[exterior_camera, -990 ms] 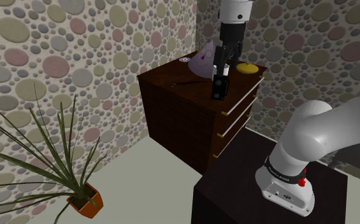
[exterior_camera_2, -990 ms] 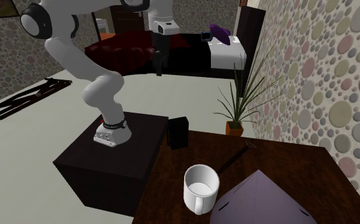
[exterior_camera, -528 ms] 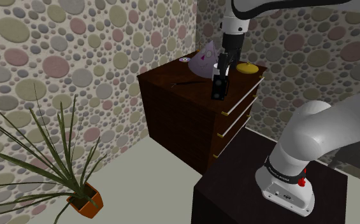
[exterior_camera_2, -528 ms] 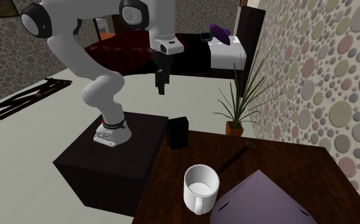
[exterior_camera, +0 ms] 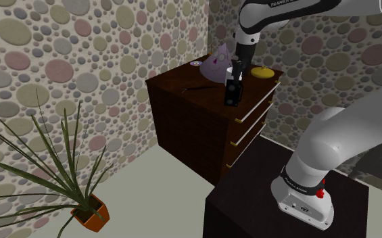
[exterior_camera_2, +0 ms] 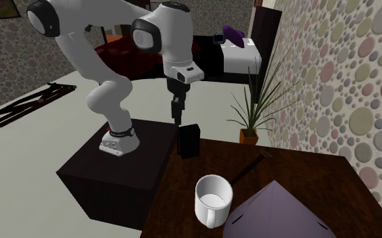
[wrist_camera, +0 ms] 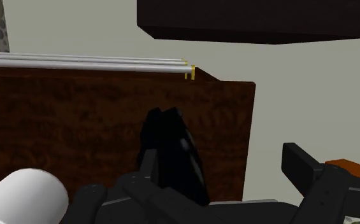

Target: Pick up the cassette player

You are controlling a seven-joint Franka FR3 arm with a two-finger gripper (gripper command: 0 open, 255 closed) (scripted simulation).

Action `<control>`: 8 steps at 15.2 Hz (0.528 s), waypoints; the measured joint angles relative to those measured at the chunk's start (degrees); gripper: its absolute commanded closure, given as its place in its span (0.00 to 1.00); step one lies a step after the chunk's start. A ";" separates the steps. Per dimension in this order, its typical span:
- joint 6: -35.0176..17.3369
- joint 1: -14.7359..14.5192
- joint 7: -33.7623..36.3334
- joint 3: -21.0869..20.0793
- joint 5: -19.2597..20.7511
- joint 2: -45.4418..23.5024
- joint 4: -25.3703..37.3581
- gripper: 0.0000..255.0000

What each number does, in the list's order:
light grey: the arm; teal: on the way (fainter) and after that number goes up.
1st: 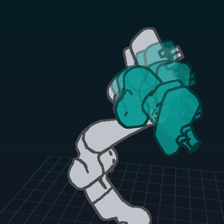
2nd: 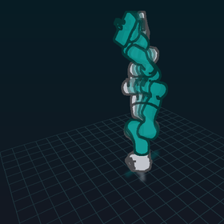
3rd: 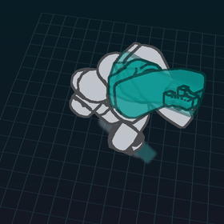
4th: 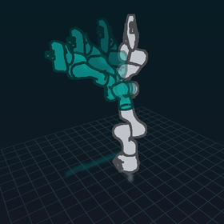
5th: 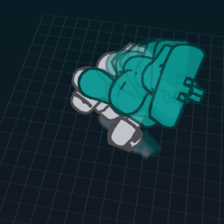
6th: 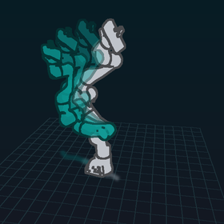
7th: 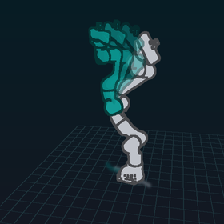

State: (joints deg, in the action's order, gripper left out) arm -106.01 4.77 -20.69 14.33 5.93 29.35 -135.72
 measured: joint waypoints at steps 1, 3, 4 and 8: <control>-1.18 0.25 -1.66 1.21 0.34 -1.43 0.49 0.00; -3.68 0.36 -4.08 2.93 0.50 -4.34 1.28 0.00; -4.41 0.38 -4.56 3.26 0.52 -4.94 1.22 0.00; -7.82 0.31 -5.02 3.79 0.48 -6.45 -0.63 0.00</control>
State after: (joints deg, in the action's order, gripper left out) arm -113.84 5.09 -25.72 18.12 6.40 22.91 -136.36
